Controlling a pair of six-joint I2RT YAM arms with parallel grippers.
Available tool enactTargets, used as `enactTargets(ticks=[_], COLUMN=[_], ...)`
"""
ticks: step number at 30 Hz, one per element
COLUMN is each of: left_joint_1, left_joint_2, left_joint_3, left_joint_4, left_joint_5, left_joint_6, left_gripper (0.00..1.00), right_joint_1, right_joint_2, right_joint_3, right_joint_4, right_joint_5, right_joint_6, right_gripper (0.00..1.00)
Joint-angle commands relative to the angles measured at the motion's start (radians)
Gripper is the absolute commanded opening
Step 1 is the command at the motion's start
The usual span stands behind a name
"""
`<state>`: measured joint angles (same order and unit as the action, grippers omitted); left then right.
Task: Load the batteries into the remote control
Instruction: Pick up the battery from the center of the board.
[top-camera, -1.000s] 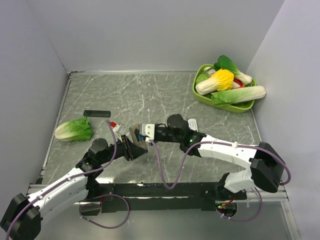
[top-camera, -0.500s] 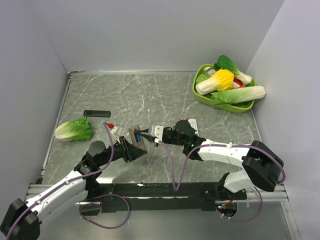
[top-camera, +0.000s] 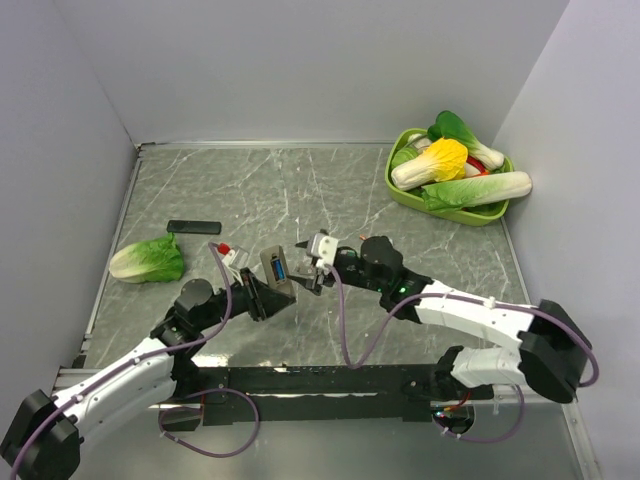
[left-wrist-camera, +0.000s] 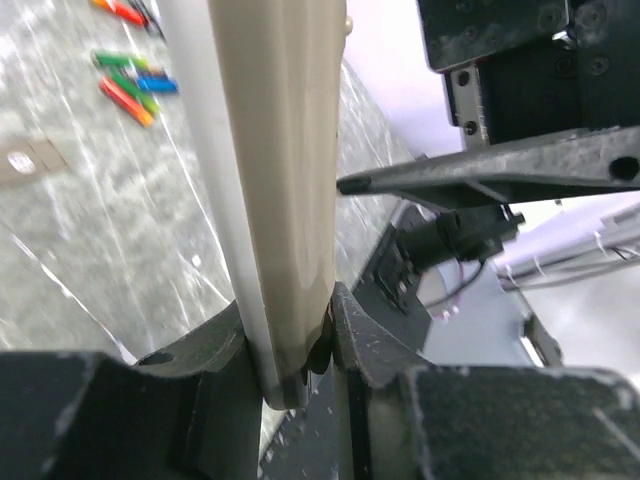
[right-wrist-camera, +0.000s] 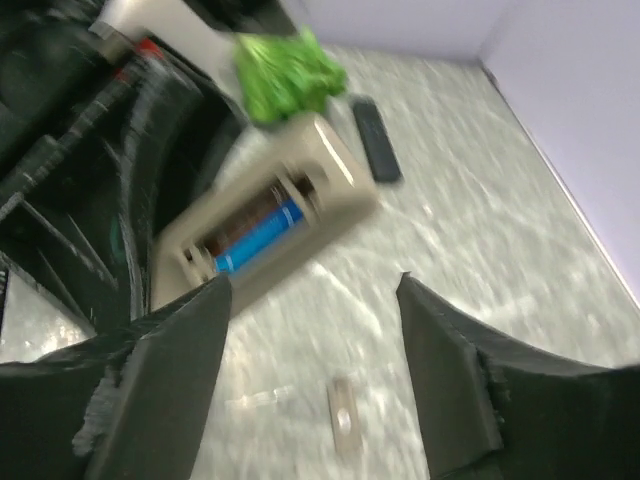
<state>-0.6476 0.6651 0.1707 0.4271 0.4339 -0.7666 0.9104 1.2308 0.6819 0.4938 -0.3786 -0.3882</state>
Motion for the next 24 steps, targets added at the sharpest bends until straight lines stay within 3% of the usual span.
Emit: enactTargets(ticks=[1,4,8,15,18,19,24], left_joint_1=[0.0,0.0,0.0,0.0,0.0,0.0,0.0], left_joint_2=[0.028,0.036,0.033,0.048,0.071,0.077,0.105], left_joint_3=[0.058,0.052,0.046,0.036,0.027,0.024,0.001], left_joint_4=[0.122,0.108,0.081,0.07,0.084,0.093,0.128], left_joint_5=[-0.044,-0.06,-0.075,-0.04,-0.035,-0.029,-0.006], left_joint_6=[0.067,0.092,0.142,0.181,0.191,0.196,0.208], left_gripper=[0.02,0.02,0.02,0.03,0.03,0.03,0.03], right_joint_1=[-0.027,-0.047,-0.117,-0.323,-0.425,-0.459,-0.501], right_joint_2=[-0.108,-0.136,-0.14,-0.076,-0.006,0.015,0.155], right_joint_3=[0.082,0.154,0.211,0.229,0.238,0.24,0.283], right_joint_4=[-0.233,-0.391,-0.614,-0.833,-0.865,-0.874,-0.908], right_joint_5=[0.17,0.272,0.339,0.36,0.229,0.204,0.187], right_joint_6=[0.183,0.338,0.478,0.575,0.562,0.561,0.502], right_gripper=[0.9,1.0,1.0,0.99,0.83,0.82,0.65])
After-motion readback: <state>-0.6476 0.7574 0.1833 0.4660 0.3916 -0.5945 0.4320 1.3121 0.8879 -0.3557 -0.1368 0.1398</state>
